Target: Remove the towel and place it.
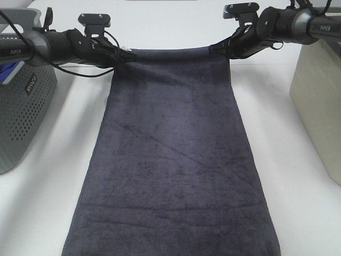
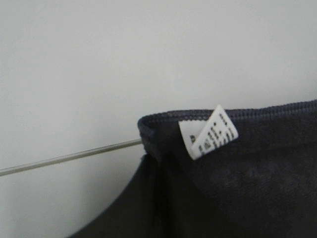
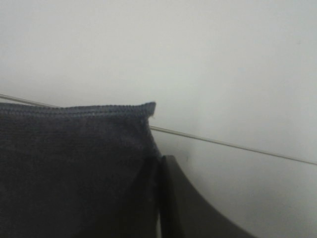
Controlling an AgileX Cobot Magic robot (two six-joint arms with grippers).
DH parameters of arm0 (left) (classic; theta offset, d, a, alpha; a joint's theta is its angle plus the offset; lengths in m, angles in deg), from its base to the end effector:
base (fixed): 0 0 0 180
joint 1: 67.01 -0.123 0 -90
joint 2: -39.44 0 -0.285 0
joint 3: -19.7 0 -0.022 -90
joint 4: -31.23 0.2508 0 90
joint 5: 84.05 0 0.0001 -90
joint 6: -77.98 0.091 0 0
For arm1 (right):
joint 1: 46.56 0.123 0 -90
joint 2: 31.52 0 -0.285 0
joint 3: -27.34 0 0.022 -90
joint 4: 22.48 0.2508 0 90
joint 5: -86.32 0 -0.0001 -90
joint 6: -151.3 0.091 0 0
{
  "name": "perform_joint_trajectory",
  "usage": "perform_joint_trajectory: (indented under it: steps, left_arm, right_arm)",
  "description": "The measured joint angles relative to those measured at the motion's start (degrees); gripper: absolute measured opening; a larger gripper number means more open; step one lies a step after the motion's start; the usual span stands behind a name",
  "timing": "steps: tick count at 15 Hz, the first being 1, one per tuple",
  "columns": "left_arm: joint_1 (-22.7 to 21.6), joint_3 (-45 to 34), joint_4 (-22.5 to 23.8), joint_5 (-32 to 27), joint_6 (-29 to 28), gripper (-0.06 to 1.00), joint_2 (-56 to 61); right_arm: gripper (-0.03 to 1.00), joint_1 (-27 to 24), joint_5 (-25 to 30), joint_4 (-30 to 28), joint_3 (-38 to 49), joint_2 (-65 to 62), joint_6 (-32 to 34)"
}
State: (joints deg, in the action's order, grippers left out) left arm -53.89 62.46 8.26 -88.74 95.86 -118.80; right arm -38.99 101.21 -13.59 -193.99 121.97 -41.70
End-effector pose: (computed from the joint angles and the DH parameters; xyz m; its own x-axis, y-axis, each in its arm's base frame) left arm 0.5636 -0.1344 0.0953 -0.5044 0.0277 -0.8631 0.2105 0.9733 -0.0917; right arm 0.5629 0.0785 0.1213 -0.5806 -0.1546 -0.7994 -0.2083 0.9773 -0.0377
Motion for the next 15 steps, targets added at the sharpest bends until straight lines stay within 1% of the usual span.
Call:
perform_joint_trajectory:
  steps: [3,4,5,6,7,8,9,10,11,12,13,15]
  left_arm:
    - [0.0,0.0,0.0,1.5,0.0,0.0,-0.9]
    - [0.0,0.0,0.0,1.6,0.0,0.03,-1.0]
    - [0.2,0.0,0.0,2.0,0.0,0.07,-1.1]
    - [0.2,0.0,0.0,2.9,0.0,0.15,-1.2]
    - [0.3,0.0,0.0,3.3,0.0,0.38,-1.4]
    - [0.3,0.0,0.0,3.3,0.0,0.49,-1.6]
    - [0.5,0.0,0.0,3.3,0.0,0.6,-1.8]
    - [0.5,0.0,0.0,3.3,0.0,0.63,-2.0]
    - [0.6,0.0,0.0,3.3,0.0,0.7,-2.0]
    - [0.6,0.0,0.0,3.2,0.0,0.72,-2.0]
    - [0.6,0.0,0.0,2.5,0.0,0.73,-1.7]
    - [0.6,0.0,0.0,-2.1,0.0,0.74,-0.4]
  right_arm:
    - [0.02,0.0,-1.1,0.2,0.0,0.1,0.0]
    - [0.02,0.0,-1.3,0.2,0.0,0.1,0.0]
    - [0.03,0.0,-1.3,0.2,0.0,0.1,0.0]
    - [0.06,0.0,-1.4,0.3,0.0,0.1,0.0]
    - [0.26,0.0,-1.4,0.6,0.0,0.1,0.0]
    - [0.42,0.0,-1.4,0.9,0.0,0.1,0.1]
    - [0.48,0.0,-1.4,1.0,0.0,0.1,0.1]
    - [0.59,0.0,-1.1,1.0,0.0,0.1,0.1]
    - [0.65,0.0,-0.3,1.0,0.0,0.1,0.1]
    - [0.67,0.0,0.2,1.0,0.0,0.1,0.1]
    - [0.68,0.0,1.5,1.0,0.0,0.1,0.1]
    - [0.69,0.0,6.1,0.9,0.0,-0.9,0.1]
